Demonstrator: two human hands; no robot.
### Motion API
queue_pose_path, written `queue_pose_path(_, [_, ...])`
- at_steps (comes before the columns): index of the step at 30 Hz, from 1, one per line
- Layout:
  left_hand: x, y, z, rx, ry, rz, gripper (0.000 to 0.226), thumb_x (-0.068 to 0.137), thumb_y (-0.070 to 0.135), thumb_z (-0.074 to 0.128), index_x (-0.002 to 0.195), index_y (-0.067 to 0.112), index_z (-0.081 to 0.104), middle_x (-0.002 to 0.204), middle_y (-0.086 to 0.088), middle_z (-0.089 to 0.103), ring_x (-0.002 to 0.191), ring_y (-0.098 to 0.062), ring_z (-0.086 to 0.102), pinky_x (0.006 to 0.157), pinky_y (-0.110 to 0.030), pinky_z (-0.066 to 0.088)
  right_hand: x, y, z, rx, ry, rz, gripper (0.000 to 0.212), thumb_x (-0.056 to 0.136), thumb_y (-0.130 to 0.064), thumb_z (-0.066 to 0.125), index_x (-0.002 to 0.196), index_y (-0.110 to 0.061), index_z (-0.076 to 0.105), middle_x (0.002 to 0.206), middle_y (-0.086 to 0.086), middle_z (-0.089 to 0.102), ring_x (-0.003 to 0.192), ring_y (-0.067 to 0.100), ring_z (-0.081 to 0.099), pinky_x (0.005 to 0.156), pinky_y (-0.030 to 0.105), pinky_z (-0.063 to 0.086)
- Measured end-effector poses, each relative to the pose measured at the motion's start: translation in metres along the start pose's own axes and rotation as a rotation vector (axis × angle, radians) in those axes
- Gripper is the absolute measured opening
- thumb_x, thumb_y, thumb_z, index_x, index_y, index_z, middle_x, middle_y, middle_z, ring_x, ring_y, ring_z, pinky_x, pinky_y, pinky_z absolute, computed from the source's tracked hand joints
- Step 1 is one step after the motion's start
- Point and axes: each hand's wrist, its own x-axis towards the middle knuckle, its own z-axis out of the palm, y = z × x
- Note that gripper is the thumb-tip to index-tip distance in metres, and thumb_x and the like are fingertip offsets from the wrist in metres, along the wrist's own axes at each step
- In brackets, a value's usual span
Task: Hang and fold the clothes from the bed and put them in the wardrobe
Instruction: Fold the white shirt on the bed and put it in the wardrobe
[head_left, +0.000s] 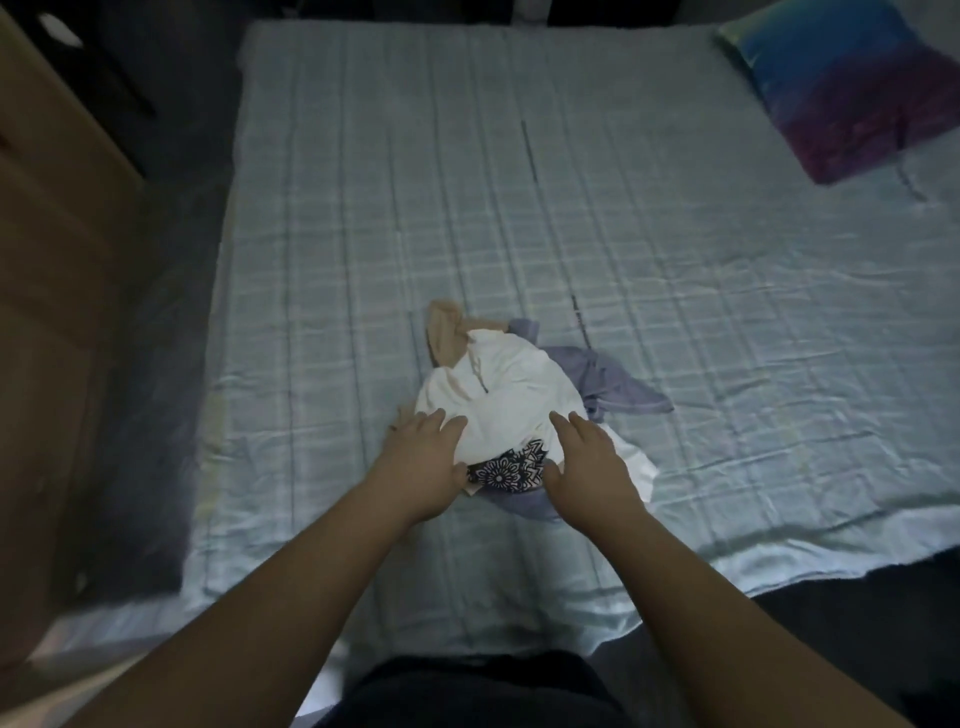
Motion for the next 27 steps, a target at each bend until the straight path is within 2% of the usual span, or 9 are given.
queue_pose_path(2, [0.017, 0.0, 0.006, -0.027, -0.012, -0.005, 0.068, 0.093, 0.04, 0.051, 0.153, 0.02, 0.027, 0.158, -0.014, 0.03, 0.143, -0.032, 0.03, 0.116, -0.042, 0.027, 0.022, 0.006, 0.002, 0.014, -0.025, 0.012, 0.068, 0.091, -0.027, 0.056, 0.153, -0.02, 0.029, 0.158, 0.011, 0.028, 0.146, 0.029, 0.023, 0.114, 0.043, 0.03])
queue_pose_path(8, [0.087, 0.003, 0.04, -0.088, -0.064, -0.1, 0.069, 0.092, 0.041, 0.05, 0.153, 0.023, 0.025, 0.16, -0.008, 0.028, 0.144, -0.027, 0.027, 0.113, -0.047, 0.032, 0.096, 0.062, 0.023, 0.027, -0.131, 0.042, 0.067, 0.09, -0.023, 0.057, 0.151, -0.014, 0.032, 0.153, 0.013, 0.035, 0.141, 0.032, 0.031, 0.112, 0.043, 0.032])
queue_pose_path(12, [0.135, 0.006, 0.074, -0.205, -0.098, -0.213, 0.075, 0.092, 0.041, 0.057, 0.155, 0.023, 0.022, 0.163, -0.009, 0.02, 0.147, -0.029, 0.021, 0.119, -0.045, 0.024, 0.145, 0.111, 0.049, 0.081, -0.242, 0.082, 0.068, 0.088, -0.02, 0.06, 0.15, -0.008, 0.033, 0.147, 0.016, 0.043, 0.132, 0.035, 0.041, 0.109, 0.041, 0.033])
queue_pose_path(15, [0.167, 0.013, 0.104, -0.245, -0.111, -0.264, 0.085, 0.088, 0.045, 0.063, 0.156, 0.022, 0.017, 0.164, -0.009, 0.015, 0.148, -0.028, 0.017, 0.12, -0.043, 0.021, 0.176, 0.142, 0.068, 0.156, -0.276, 0.135, 0.069, 0.09, -0.019, 0.061, 0.151, -0.009, 0.031, 0.15, 0.015, 0.04, 0.135, 0.034, 0.04, 0.109, 0.038, 0.03])
queue_pose_path(19, [0.19, 0.027, 0.138, -0.141, -0.178, -0.3, 0.097, 0.081, 0.055, 0.065, 0.155, 0.029, 0.008, 0.162, -0.002, 0.017, 0.144, -0.028, 0.025, 0.111, -0.05, 0.031, 0.212, 0.171, 0.092, 0.278, -0.265, 0.17, 0.065, 0.09, -0.017, 0.064, 0.148, -0.007, 0.036, 0.146, 0.016, 0.044, 0.134, 0.032, 0.042, 0.107, 0.036, 0.031])
queue_pose_path(21, [0.193, 0.03, 0.146, -0.065, -0.119, -0.369, 0.087, 0.084, 0.05, 0.063, 0.153, 0.028, 0.016, 0.15, -0.004, 0.034, 0.131, -0.029, 0.039, 0.1, -0.049, 0.036, 0.22, 0.179, 0.101, 0.346, -0.279, 0.188, 0.06, 0.089, -0.017, 0.066, 0.143, -0.007, 0.041, 0.14, 0.016, 0.049, 0.128, 0.033, 0.047, 0.102, 0.035, 0.035])
queue_pose_path(23, [0.193, 0.03, 0.151, -0.115, -0.005, -0.461, 0.061, 0.09, 0.04, 0.056, 0.145, 0.024, 0.035, 0.13, -0.006, 0.052, 0.116, -0.03, 0.051, 0.093, -0.046, 0.037, 0.222, 0.184, 0.109, 0.401, -0.334, 0.246, 0.058, 0.088, -0.021, 0.069, 0.139, -0.011, 0.042, 0.13, 0.013, 0.056, 0.118, 0.031, 0.054, 0.09, 0.032, 0.041])
queue_pose_path(25, [0.19, 0.029, 0.15, -0.198, 0.021, -0.503, 0.039, 0.093, 0.035, 0.051, 0.13, 0.022, 0.05, 0.117, -0.006, 0.061, 0.109, -0.03, 0.056, 0.09, -0.043, 0.038, 0.22, 0.187, 0.116, 0.427, -0.364, 0.295, 0.056, 0.088, -0.022, 0.069, 0.136, -0.011, 0.044, 0.126, 0.013, 0.058, 0.113, 0.031, 0.057, 0.083, 0.029, 0.038])
queue_pose_path(27, [0.184, 0.029, 0.142, -0.287, -0.001, -0.548, 0.03, 0.093, 0.033, 0.049, 0.119, 0.02, 0.055, 0.112, -0.007, 0.063, 0.106, -0.031, 0.058, 0.091, -0.043, 0.042, 0.215, 0.19, 0.121, 0.475, -0.35, 0.309, 0.051, 0.088, -0.016, 0.065, 0.135, -0.005, 0.048, 0.127, 0.016, 0.058, 0.112, 0.031, 0.056, 0.082, 0.028, 0.036])
